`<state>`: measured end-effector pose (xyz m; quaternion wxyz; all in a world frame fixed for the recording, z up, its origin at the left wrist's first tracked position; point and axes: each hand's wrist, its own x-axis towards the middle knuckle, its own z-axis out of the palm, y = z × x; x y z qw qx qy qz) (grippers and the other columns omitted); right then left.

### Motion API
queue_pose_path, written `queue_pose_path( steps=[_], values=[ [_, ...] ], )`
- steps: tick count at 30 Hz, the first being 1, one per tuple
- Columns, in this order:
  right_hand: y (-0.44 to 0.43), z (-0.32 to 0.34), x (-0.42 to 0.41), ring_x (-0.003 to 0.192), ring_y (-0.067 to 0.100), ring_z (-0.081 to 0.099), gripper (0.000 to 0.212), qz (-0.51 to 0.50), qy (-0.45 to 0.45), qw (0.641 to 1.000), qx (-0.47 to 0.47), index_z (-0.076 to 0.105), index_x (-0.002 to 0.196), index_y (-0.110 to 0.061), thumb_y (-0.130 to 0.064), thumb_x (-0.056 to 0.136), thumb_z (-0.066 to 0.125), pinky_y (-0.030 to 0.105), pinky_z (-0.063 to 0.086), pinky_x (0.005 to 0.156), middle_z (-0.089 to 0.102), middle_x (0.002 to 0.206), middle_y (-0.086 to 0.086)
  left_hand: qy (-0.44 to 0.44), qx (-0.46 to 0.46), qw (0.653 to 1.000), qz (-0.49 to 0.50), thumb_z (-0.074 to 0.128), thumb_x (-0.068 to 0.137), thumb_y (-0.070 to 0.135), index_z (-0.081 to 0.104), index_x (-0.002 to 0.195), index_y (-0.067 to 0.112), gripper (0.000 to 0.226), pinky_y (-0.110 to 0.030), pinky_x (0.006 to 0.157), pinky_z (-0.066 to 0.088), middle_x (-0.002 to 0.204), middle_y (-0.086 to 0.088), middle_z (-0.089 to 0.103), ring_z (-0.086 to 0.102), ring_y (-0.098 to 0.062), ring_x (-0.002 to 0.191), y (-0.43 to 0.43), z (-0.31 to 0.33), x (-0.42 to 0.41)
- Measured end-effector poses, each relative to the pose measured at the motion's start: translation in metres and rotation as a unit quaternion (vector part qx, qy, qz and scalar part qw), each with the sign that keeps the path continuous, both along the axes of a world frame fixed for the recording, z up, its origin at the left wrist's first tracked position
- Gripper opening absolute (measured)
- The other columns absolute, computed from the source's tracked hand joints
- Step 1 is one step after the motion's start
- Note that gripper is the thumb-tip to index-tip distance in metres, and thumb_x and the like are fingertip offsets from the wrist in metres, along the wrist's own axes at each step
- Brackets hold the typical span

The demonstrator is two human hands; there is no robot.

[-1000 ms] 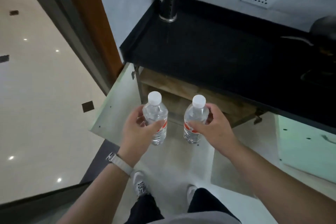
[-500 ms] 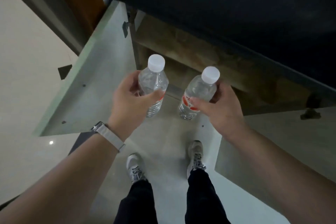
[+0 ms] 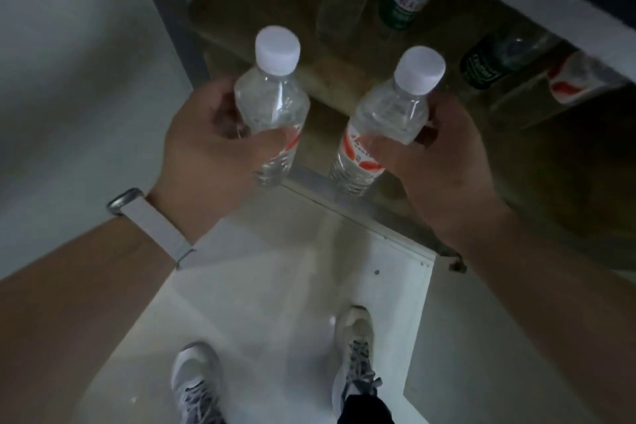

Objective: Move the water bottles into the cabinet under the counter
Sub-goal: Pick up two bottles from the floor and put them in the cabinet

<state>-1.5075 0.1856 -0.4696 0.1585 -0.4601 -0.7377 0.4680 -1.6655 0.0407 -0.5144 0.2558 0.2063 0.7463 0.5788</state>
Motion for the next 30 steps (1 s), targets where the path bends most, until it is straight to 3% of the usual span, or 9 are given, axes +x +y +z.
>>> queue_pose_path(
  steps=[3,6,11,16,20,24,26,30],
  values=[
    [0.021,-0.008,-0.01,0.105,0.0,0.063,0.067,0.006,0.019,1.0,0.024,0.053,0.132,-0.023,-0.029,0.072,0.083,0.013,0.053,0.083,0.064,0.119,-0.01,0.033,0.022,0.999,0.004,0.087,0.065,0.039,0.064,0.12,0.029,0.06,-0.032,0.094,0.055,0.112,0.015,0.071,0.068,-0.003,0.103,0.025,-0.005,-0.013],
    [0.039,-0.012,-0.02,0.103,-0.002,0.064,0.063,-0.012,0.042,0.997,0.06,0.054,0.131,-0.019,-0.026,0.074,0.082,0.016,0.054,0.084,0.065,0.118,-0.009,0.053,0.05,0.997,-0.009,0.087,0.069,0.035,0.062,0.125,0.021,0.063,-0.036,0.096,0.055,0.117,0.009,0.071,0.068,-0.006,0.107,0.043,-0.005,-0.026],
    [0.066,-0.012,-0.034,0.101,-0.009,0.062,0.058,-0.019,0.066,0.995,0.073,0.056,0.129,-0.024,-0.026,0.077,0.081,0.013,0.051,0.088,0.065,0.116,-0.015,0.086,0.056,0.994,-0.022,0.087,0.074,0.03,0.061,0.129,0.021,0.061,-0.02,0.091,0.054,0.117,0.012,0.069,0.066,0.002,0.105,0.066,0.0,-0.044],
    [0.086,-0.015,-0.052,0.114,0.0,0.061,0.069,-0.033,0.097,0.993,0.065,0.053,0.136,-0.021,-0.027,0.075,0.082,0.019,0.052,0.092,0.062,0.129,-0.009,0.119,0.078,0.99,-0.008,0.086,0.075,0.034,0.062,0.123,0.02,0.056,-0.027,0.091,0.056,0.114,0.011,0.07,0.067,0.001,0.104,0.087,-0.001,-0.056],
    [0.096,-0.02,-0.065,0.111,0.001,0.061,0.071,-0.068,0.1,0.989,0.08,0.051,0.137,-0.019,-0.031,0.075,0.082,0.01,0.052,0.083,0.061,0.128,-0.008,0.144,0.089,0.985,0.019,0.085,0.074,0.039,0.063,0.123,0.015,0.059,-0.031,0.09,0.057,0.114,0.009,0.071,0.067,-0.001,0.103,0.109,-0.009,-0.068],
    [0.102,-0.031,-0.072,0.111,0.0,0.059,0.074,-0.087,0.117,0.984,0.103,0.049,0.137,-0.017,-0.035,0.074,0.082,0.021,0.053,0.093,0.06,0.126,-0.009,0.181,0.1,0.978,0.031,0.082,0.078,0.041,0.063,0.121,0.021,0.051,-0.023,0.087,0.056,0.111,0.014,0.07,0.066,0.002,0.101,0.125,-0.014,-0.073],
    [0.105,-0.036,-0.071,0.106,-0.004,0.058,0.071,-0.09,0.126,0.983,0.1,0.048,0.136,-0.019,-0.032,0.075,0.082,0.02,0.052,0.093,0.058,0.122,-0.014,0.203,0.105,0.973,0.038,0.08,0.08,0.044,0.063,0.122,0.017,0.053,-0.018,0.084,0.053,0.109,0.013,0.069,0.065,0.0,0.099,0.126,-0.018,-0.072],
    [0.104,-0.049,-0.065,0.11,-0.003,0.058,0.079,-0.068,0.103,0.99,0.067,0.043,0.139,-0.028,-0.03,0.072,0.085,0.018,0.053,0.086,0.058,0.127,-0.012,0.225,0.085,0.97,0.023,0.079,0.079,0.048,0.058,0.129,0.016,0.063,-0.025,0.092,0.053,0.12,0.008,0.069,0.065,-0.005,0.109,0.126,-0.028,-0.074]
  ],
)
